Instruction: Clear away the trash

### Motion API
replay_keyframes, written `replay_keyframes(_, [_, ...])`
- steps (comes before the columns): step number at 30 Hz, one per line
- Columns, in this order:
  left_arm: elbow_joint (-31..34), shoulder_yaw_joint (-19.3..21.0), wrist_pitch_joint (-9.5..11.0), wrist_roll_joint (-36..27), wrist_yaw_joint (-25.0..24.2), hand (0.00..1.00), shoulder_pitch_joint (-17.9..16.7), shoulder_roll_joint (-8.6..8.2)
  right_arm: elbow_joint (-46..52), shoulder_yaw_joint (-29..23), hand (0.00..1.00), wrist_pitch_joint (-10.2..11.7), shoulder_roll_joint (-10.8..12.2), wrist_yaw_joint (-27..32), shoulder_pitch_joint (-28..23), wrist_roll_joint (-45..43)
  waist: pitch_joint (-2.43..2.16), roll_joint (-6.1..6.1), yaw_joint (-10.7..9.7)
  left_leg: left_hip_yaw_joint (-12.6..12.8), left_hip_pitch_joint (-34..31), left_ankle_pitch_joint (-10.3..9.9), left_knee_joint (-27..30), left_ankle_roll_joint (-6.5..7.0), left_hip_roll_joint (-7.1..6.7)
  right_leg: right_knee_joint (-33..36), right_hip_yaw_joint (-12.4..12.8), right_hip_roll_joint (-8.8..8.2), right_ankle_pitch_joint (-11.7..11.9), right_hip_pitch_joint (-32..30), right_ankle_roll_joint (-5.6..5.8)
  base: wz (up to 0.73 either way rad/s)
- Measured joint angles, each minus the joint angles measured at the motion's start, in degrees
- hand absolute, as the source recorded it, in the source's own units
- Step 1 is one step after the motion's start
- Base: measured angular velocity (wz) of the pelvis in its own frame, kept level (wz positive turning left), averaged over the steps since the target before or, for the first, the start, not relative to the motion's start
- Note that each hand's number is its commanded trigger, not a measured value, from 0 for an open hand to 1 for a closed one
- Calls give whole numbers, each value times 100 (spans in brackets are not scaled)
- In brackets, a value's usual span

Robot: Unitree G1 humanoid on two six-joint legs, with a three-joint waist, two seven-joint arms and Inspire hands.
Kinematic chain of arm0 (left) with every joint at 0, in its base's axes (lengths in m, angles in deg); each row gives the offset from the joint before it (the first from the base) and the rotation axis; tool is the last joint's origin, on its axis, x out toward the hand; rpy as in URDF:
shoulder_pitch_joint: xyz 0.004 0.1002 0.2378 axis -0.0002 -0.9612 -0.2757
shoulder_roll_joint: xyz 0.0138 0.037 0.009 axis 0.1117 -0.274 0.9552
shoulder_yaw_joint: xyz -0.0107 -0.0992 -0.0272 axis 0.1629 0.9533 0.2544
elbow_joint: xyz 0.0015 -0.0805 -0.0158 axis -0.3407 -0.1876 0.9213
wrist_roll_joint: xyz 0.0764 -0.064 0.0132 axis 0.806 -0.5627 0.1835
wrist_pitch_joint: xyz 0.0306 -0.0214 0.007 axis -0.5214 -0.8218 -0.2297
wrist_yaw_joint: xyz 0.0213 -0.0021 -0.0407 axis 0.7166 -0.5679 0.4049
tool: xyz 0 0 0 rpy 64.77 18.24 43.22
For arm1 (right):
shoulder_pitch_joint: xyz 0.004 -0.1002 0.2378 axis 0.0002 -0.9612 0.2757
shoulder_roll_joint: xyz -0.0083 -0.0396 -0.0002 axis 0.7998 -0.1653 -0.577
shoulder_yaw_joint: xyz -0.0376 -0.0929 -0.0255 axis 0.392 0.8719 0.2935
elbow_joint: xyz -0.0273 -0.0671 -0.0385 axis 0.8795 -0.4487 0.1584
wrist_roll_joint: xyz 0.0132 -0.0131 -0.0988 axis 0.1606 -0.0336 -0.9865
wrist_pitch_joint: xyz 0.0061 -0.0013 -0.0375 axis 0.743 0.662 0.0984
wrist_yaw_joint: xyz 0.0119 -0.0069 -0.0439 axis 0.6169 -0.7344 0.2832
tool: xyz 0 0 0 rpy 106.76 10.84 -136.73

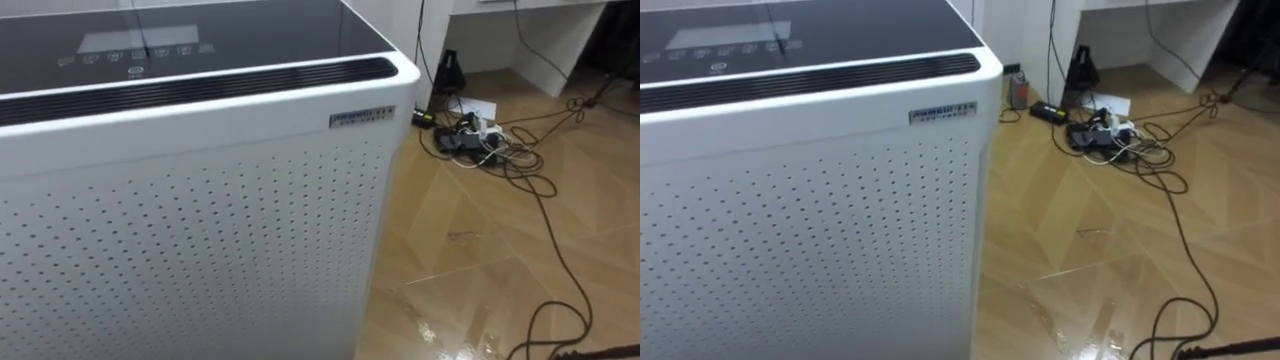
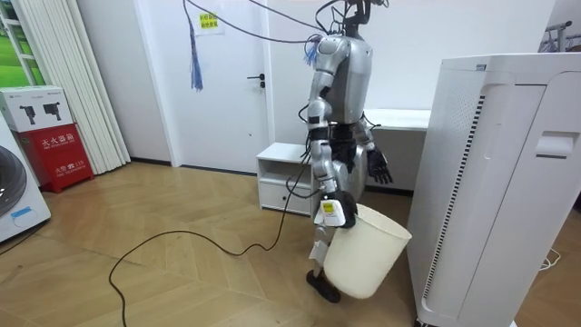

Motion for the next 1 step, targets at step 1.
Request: replay_keyframes(1, [-133,193,-5,-49,10,0,-10,-28,-92,-128,100,-4,14,1,-4,35,9,-11,38,24,10,0,-2,-1,2,-3,17,-1,0,1,0,-7])
